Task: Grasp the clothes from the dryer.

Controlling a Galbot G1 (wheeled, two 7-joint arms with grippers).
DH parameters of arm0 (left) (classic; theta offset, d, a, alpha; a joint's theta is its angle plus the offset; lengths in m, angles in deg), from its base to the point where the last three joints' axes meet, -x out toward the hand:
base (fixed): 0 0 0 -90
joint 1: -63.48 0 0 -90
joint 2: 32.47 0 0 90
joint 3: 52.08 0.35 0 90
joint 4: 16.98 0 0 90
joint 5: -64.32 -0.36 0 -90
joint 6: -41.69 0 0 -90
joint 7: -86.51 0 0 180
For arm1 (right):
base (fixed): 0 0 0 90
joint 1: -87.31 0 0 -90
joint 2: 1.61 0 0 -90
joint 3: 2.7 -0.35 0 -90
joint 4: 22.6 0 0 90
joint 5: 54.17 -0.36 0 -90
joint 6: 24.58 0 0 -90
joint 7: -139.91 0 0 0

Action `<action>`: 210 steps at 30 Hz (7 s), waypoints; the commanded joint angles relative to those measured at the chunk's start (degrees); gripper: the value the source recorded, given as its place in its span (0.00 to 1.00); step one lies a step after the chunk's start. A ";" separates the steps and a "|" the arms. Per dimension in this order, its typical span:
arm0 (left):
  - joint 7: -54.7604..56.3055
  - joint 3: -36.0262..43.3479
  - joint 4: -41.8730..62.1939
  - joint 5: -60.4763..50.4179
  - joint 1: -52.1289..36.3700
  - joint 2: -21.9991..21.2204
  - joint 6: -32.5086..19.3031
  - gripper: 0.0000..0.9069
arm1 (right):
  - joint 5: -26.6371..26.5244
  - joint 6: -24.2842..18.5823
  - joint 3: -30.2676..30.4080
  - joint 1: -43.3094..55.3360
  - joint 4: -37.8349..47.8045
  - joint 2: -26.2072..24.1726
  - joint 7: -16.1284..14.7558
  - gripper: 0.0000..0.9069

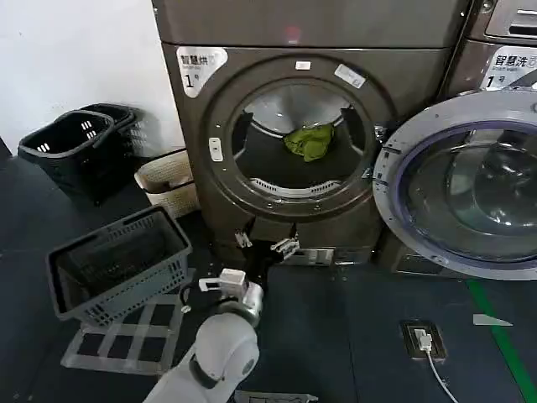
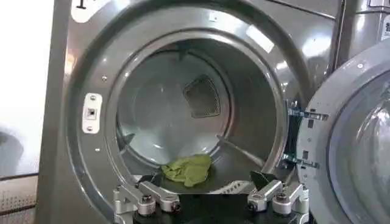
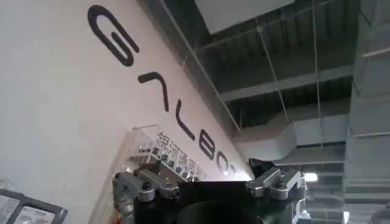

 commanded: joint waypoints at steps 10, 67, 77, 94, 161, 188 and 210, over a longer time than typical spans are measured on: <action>0.08 -0.25 0.09 0.21 -0.48 -0.15 0.11 1.00 | 0.04 0.00 0.10 0.39 0.13 -0.04 0.04 1.00; 0.67 -5.03 2.01 -1.37 -0.95 -1.44 -0.38 1.00 | -1.67 -3.19 1.65 0.57 -0.25 -1.71 -2.62 1.00; 0.85 -5.11 2.50 -1.37 -1.62 -1.79 -0.30 1.00 | -1.84 -3.25 1.69 0.63 0.00 -2.18 -2.71 1.00; 1.03 -5.51 3.20 -1.40 -2.23 -2.01 -0.17 1.00 | -1.80 -3.34 2.92 1.57 -0.12 -2.60 -3.43 1.00; 1.18 -7.63 3.04 -1.31 -2.88 -2.55 0.17 1.00 | -2.40 -3.84 1.43 0.58 -0.07 -3.67 -2.71 1.00; 1.22 -8.00 3.25 -1.29 -3.09 -2.80 0.20 1.00 | -2.63 -4.92 1.40 0.67 0.34 -4.00 -3.55 1.00; 1.25 -8.62 3.02 -1.11 -3.18 -2.59 0.37 1.00 | -2.52 -4.62 0.61 0.34 0.80 -4.10 -2.51 1.00</action>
